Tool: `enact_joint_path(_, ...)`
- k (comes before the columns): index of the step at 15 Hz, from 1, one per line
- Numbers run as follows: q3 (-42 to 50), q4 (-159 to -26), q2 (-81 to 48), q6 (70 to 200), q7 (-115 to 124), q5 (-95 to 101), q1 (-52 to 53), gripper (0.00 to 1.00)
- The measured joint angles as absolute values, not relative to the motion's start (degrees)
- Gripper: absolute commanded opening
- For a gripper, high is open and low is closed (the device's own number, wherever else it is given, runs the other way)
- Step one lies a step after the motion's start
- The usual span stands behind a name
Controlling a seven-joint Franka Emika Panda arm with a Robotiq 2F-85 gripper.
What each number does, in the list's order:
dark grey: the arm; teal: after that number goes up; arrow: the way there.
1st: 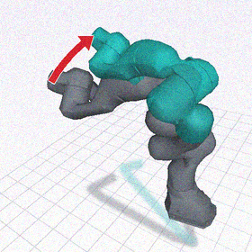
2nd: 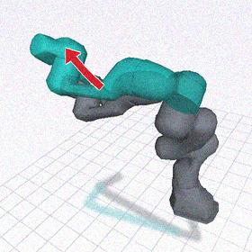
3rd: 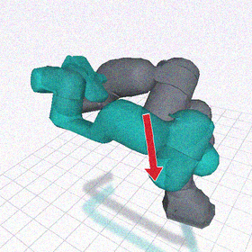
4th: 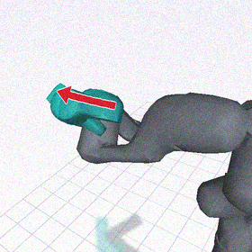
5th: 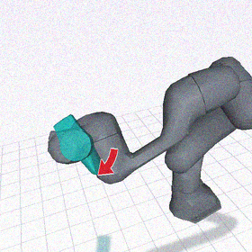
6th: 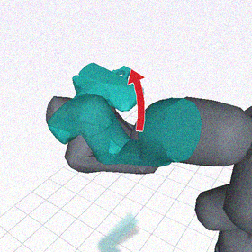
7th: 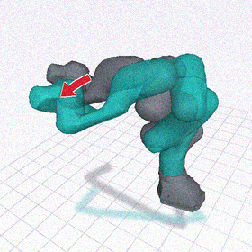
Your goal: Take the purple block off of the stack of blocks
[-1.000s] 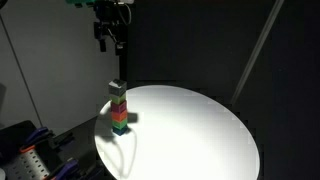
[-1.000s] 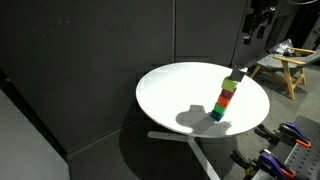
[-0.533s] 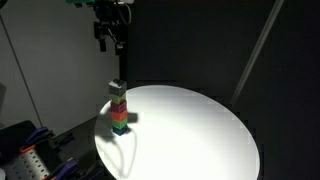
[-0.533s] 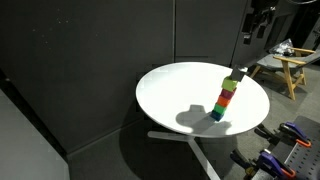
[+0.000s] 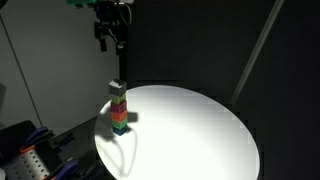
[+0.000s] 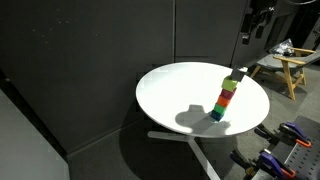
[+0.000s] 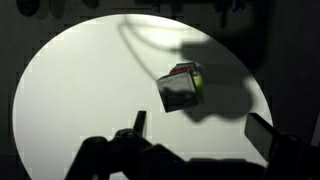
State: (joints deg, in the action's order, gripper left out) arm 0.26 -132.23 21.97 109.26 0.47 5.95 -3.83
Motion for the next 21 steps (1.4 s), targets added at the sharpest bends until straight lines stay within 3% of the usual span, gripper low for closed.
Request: enact_joint_path(21,3.8,-133.5,17.6,117.3,-11.1,-1.2,-2.3,1.00)
